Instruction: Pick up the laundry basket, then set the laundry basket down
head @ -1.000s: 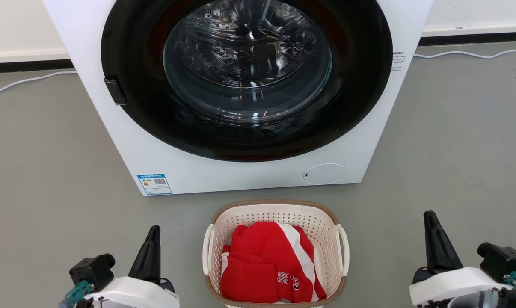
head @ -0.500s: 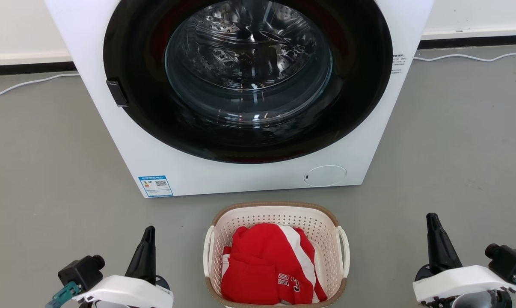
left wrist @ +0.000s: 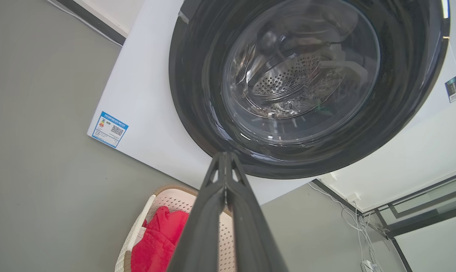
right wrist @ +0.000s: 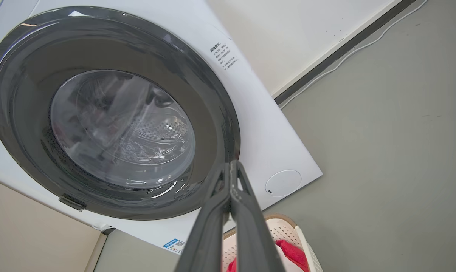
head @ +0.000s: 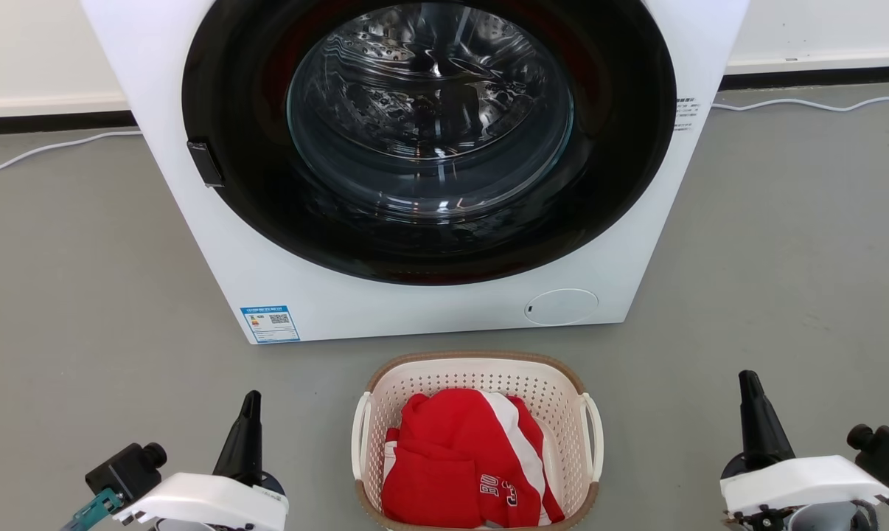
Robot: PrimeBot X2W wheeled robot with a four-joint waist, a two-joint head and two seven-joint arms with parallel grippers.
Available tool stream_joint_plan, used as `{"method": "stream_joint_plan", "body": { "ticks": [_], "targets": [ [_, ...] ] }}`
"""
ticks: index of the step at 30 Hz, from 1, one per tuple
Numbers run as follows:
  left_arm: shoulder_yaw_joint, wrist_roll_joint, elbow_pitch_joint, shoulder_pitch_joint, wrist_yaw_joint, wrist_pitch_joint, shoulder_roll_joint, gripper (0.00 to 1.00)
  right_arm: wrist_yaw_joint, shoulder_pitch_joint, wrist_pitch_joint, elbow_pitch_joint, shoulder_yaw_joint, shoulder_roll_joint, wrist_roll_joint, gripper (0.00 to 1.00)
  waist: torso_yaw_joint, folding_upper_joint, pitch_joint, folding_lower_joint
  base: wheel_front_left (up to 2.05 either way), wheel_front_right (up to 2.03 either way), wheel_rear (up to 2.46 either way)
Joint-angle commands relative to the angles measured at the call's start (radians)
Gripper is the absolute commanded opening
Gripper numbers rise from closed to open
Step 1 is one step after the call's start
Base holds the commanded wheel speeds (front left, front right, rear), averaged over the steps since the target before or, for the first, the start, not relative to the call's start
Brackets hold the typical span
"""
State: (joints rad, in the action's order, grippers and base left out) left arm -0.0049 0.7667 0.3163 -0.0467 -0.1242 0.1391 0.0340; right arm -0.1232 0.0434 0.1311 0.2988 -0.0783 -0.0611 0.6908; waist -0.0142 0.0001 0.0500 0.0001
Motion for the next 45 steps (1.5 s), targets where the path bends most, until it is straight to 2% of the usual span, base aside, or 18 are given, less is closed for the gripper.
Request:
{"method": "stream_joint_plan", "body": {
  "ticks": [1,45],
  "targets": [
    [0.017,0.036,-0.032,-0.037,-0.002,-0.009,0.009,0.0,-0.003,0.036,-0.009,-0.032,0.0,-0.009,0.037,0.0,0.0,-0.0001,-0.001,-0.0001,0.0,0.0,0.0],
    [0.067,0.467,-0.053,-0.049,-0.005,-0.135,0.016,0.0,-0.005,0.051,-0.135,-0.044,-0.019,0.002,0.504,0.0,0.008,-0.0001,-0.025,-0.0001,0.0,0.0,0.0]
  ]
}}
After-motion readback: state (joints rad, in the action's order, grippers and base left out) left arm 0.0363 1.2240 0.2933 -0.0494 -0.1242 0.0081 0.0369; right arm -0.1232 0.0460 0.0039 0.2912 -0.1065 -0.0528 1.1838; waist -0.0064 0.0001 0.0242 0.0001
